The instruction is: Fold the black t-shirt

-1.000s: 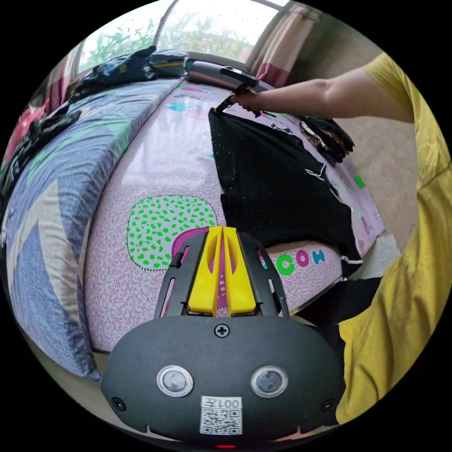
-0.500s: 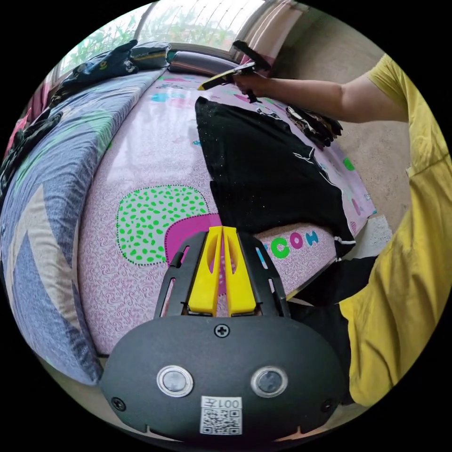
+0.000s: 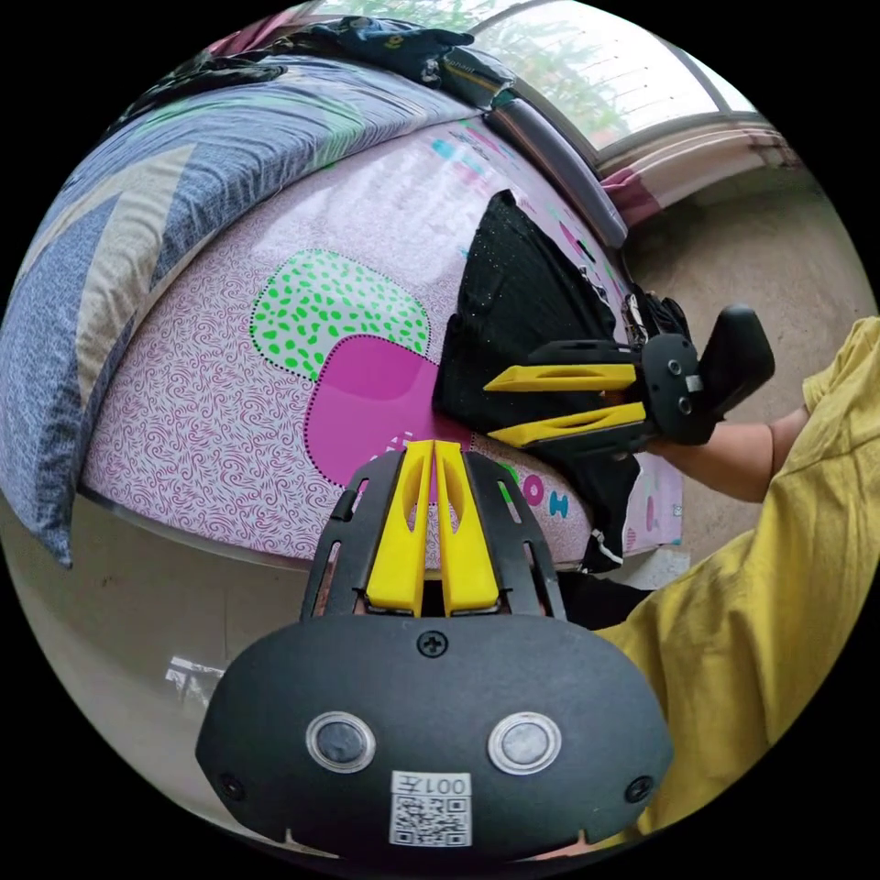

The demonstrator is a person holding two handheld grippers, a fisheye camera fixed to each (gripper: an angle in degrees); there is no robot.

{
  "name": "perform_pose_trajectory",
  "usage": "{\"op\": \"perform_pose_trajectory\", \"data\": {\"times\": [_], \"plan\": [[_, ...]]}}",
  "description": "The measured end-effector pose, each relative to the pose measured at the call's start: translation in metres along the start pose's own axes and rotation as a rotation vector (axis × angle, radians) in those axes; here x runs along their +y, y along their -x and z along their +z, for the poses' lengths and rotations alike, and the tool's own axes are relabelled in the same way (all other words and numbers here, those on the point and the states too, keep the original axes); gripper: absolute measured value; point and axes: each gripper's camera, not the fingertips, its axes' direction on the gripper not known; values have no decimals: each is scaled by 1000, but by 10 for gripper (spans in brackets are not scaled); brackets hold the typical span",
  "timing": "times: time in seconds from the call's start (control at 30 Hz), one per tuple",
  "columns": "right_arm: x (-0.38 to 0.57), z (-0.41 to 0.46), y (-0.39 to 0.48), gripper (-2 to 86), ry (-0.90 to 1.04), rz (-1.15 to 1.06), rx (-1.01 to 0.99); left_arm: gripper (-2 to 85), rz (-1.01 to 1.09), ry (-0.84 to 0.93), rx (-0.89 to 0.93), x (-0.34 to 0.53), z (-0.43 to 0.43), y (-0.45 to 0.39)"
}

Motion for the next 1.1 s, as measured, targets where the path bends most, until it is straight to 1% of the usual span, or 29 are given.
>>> {"op": "perform_pose_trajectory", "data": {"times": [0.13, 0.27, 0.33, 0.4, 0.47, 0.5, 0.73, 0.87, 1.03, 1.1], "plan": [[2, 13, 1, 77, 30, -11, 37, -16, -27, -13, 10, 0, -6, 4], [8, 12, -2, 26, 36, -6, 143, -15, -40, -22, 25, 1, -12, 7], [16, -2, -13, 18, -44, 44, 36, -15, -46, -32, 50, 1, -14, 9], [36, -17, -50, 13, -157, 240, -270, -13, -59, -43, 95, 1, -15, 11], [54, -21, -74, 11, -223, 350, -424, -4, -59, -75, 180, 1, -17, 13], [63, -23, -83, 10, -251, 388, -452, -1, -60, -84, 197, 0, -17, 13], [80, -25, -88, 9, -271, 379, -498, 33, -121, -173, 360, 0, -21, 22], [82, -23, -84, 9, -278, 375, -530, 27, -176, -213, 444, 2, -22, 31], [85, -21, -82, 9, -300, 387, -570, -10, -156, -227, 417, 4, -25, 26], [87, -28, -86, 9, -319, 378, -532, -13, -134, -234, 380, 5, -29, 20]]}}
